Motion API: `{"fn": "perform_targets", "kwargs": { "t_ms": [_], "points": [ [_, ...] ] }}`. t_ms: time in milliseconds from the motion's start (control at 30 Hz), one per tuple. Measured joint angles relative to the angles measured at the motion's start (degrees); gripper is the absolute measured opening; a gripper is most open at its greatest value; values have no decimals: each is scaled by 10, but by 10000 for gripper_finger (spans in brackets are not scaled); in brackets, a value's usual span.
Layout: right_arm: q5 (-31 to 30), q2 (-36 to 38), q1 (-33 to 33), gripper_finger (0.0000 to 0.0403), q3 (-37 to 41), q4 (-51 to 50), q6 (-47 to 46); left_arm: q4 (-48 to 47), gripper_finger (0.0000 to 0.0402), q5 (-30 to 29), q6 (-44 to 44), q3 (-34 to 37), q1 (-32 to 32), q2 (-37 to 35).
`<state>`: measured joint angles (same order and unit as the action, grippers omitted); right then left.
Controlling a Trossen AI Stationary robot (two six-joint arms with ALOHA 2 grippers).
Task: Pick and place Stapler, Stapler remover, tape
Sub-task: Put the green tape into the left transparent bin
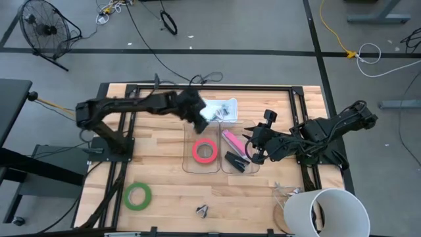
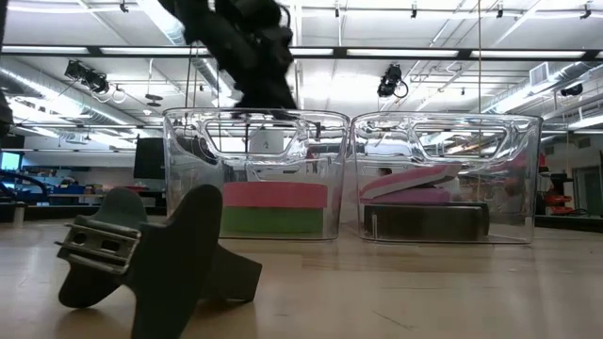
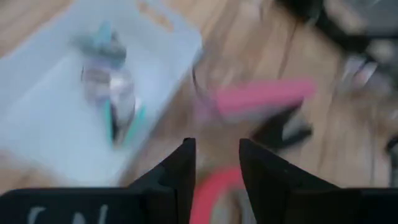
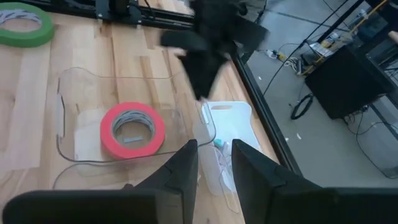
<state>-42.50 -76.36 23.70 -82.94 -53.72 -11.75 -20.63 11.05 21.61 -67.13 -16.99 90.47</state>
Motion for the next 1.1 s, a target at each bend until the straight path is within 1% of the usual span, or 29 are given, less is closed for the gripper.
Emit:
{"fn": "perform_targets", "kwargs": {
  "t_ms": [133, 233, 400, 567, 700, 833, 933, 1100],
  "points": [
    [0, 0, 0, 97, 0, 2, 0, -110, 109, -70, 10, 0, 78, -58],
    [-1, 0, 0, 97, 0, 9, 1, -188, 100, -108, 55, 0, 147, -97],
    [0, 0, 0, 97, 0, 11, 0, -329, 94, -118, 197, 0, 276, -134],
    [0, 0, 0, 97, 0, 14, -2, -434, 94, -124, 343, 0, 404, -134],
    [0, 0, 0, 97, 0, 14, -12, -453, 94, -125, 442, 0, 487, -124],
    [1, 0, 0, 97, 0, 14, -13, -453, 94, -134, 515, 0, 561, -125],
    [1, 0, 0, 97, 0, 14, -12, -456, 94, -155, 531, 0, 610, -125],
    [1, 0, 0, 97, 0, 14, -11, -500, 94, -173, 512, 0, 681, -106]
  ]
}}
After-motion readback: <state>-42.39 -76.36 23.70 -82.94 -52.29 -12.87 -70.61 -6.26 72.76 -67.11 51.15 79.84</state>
